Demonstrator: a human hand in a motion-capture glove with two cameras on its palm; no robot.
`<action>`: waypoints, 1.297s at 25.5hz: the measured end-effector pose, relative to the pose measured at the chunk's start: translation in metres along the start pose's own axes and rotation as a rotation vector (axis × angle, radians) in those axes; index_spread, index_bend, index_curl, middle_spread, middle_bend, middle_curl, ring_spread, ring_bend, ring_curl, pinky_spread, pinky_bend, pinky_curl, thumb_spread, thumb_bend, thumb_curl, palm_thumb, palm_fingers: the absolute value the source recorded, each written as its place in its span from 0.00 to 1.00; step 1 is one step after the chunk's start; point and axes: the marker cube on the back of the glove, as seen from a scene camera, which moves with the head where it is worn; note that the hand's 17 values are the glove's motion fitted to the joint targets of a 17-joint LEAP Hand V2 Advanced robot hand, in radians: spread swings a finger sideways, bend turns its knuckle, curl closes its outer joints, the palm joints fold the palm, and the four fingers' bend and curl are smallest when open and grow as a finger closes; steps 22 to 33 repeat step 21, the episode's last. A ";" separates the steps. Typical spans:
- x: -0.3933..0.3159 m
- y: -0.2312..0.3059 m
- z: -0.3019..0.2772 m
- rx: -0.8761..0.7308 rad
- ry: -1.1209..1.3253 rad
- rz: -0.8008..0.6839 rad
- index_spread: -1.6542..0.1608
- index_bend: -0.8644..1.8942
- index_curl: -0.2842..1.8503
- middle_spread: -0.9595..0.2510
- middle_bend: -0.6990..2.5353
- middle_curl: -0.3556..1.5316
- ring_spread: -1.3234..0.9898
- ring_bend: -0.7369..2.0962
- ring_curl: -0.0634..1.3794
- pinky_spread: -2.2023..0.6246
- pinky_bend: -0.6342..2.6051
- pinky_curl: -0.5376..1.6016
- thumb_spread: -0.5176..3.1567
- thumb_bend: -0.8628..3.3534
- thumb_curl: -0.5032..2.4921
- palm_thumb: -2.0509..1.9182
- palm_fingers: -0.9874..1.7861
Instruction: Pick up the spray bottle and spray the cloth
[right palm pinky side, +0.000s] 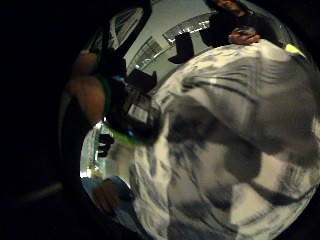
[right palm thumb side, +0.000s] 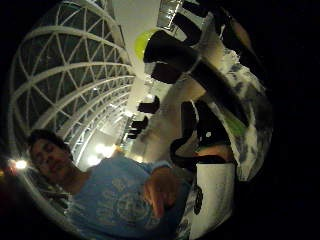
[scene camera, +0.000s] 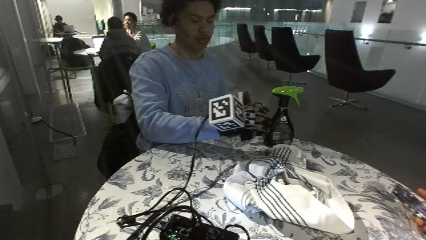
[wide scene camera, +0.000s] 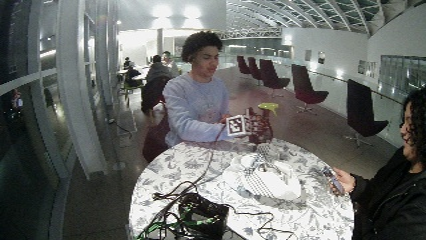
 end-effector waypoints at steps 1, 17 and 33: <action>0.005 0.012 -0.019 0.011 0.066 -0.002 0.77 0.34 0.26 0.76 0.28 0.42 0.57 0.42 0.30 0.81 0.29 0.42 0.42 0.20 0.35 0.73 0.67; 0.077 0.204 -0.218 0.206 0.646 0.238 0.75 0.35 0.24 0.76 0.31 0.43 0.57 0.40 0.29 0.83 0.27 0.42 0.45 0.20 0.34 0.72 0.65; 0.085 0.209 -0.230 0.226 0.659 0.236 0.75 0.35 0.25 0.75 0.32 0.43 0.57 0.40 0.29 0.83 0.27 0.41 0.45 0.20 0.33 0.72 0.66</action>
